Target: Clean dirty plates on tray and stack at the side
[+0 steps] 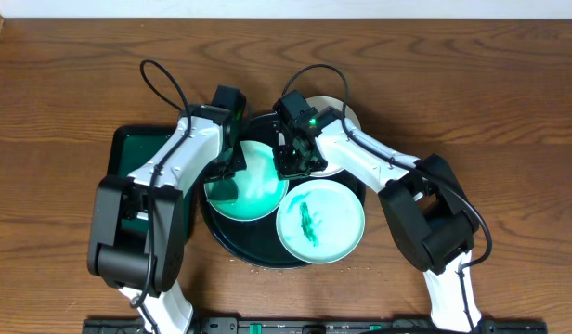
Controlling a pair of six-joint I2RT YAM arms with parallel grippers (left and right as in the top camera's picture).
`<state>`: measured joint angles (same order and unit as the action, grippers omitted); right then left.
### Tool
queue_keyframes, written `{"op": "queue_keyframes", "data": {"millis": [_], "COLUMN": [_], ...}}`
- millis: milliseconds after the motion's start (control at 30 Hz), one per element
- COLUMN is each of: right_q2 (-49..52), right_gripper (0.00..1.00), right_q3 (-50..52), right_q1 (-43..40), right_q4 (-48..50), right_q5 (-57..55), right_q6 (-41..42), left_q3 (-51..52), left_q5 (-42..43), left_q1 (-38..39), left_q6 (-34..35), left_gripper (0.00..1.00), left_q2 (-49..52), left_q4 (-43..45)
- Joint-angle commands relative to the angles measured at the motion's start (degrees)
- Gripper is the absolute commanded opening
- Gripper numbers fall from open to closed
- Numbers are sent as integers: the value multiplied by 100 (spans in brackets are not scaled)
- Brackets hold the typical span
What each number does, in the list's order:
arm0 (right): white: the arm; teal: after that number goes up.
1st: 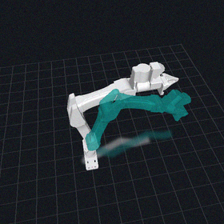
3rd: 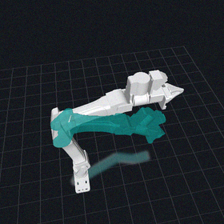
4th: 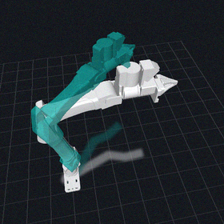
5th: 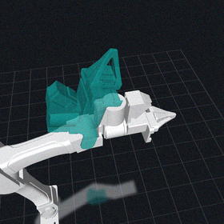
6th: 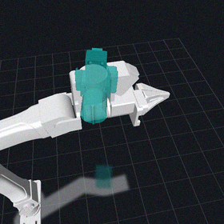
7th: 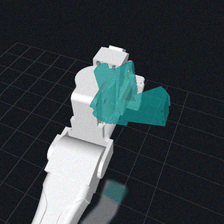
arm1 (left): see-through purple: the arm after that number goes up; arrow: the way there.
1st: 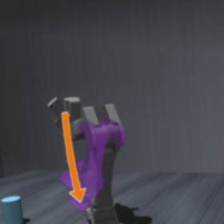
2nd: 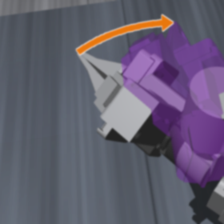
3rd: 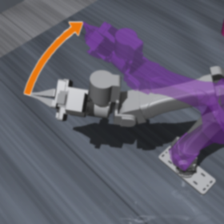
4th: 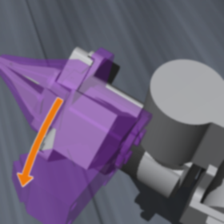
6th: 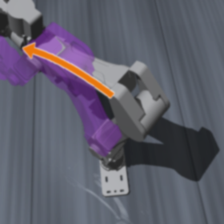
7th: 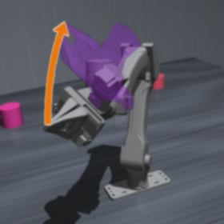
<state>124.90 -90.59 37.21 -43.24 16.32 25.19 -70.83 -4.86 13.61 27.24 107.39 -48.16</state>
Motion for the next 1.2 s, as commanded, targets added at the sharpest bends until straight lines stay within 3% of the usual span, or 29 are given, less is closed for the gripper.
{"op": "queue_keyframes", "data": {"millis": [0, 100, 267, 667, 933, 1167], "right_q2": [114, 114, 114, 114, 114, 114], "right_gripper": [1, 1, 1, 1, 1, 1], "right_q3": [-50, -50, -50, -50, -50, -50], "right_q1": [-26, -26, -26, -28, -37, -42], "right_q4": [15, 15, 9, 7, 0, -28], "right_q5": [28, 28, 28, 28, 28, 28], "right_q6": [-42, -42, -42, -42, -42, -66], "left_q3": [216, 238, 238, 151, -107, -367], "left_q5": [313, 741, 2262, 3921, 3770, 1939], "left_q1": [-4, 31, 168, 190, 155, -400], "left_q6": [101, -146, -1132, -2509, -2527, -1416], "left_gripper": [7, 7, 7, 7, 7, 7], "left_q2": [249, 389, 688, 824, 442, -496], "left_q4": [15, 87, 529, 857, 863, 568]}}
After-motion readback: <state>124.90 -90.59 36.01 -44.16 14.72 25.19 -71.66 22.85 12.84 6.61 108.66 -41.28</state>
